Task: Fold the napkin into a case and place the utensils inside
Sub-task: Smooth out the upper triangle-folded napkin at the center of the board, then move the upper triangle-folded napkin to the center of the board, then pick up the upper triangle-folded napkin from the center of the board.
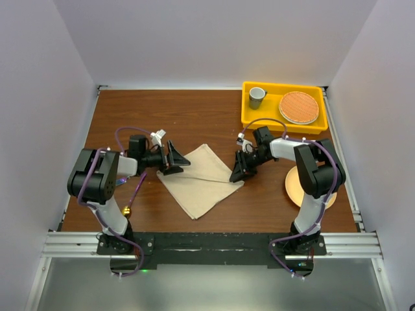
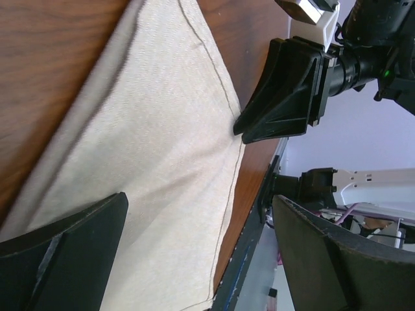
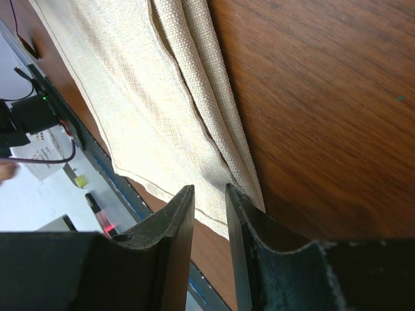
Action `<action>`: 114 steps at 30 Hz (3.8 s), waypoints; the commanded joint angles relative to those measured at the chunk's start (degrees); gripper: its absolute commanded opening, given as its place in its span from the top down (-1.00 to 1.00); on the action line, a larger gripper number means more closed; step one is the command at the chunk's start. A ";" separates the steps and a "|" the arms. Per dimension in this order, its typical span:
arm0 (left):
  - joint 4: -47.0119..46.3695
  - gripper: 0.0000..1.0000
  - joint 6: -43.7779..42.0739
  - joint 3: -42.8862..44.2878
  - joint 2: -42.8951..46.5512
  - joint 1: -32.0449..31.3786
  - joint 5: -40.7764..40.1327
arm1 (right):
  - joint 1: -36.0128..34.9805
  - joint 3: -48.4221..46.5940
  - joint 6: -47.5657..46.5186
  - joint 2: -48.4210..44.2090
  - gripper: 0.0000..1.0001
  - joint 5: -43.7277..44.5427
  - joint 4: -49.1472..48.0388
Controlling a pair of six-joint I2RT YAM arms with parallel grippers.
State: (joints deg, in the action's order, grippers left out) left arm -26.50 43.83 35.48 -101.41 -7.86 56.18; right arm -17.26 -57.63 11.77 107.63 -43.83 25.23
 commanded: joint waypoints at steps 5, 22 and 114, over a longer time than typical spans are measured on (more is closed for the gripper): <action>10.68 -1.00 -7.98 0.03 -1.34 7.24 0.68 | 0.29 1.73 -4.03 1.18 0.38 11.76 1.05; 32.82 -0.51 -34.68 18.64 9.47 1.80 -3.97 | -10.51 7.44 -5.00 -9.98 0.46 0.97 1.48; 79.23 -1.00 -98.23 46.43 -19.61 0.83 6.05 | -8.23 -25.43 -23.54 4.25 1.00 -14.35 5.96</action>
State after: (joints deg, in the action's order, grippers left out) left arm 49.17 -48.40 80.90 -119.42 -7.25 59.42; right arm -25.10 -82.52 -8.21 114.96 -57.60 29.23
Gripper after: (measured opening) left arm 0.997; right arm 0.040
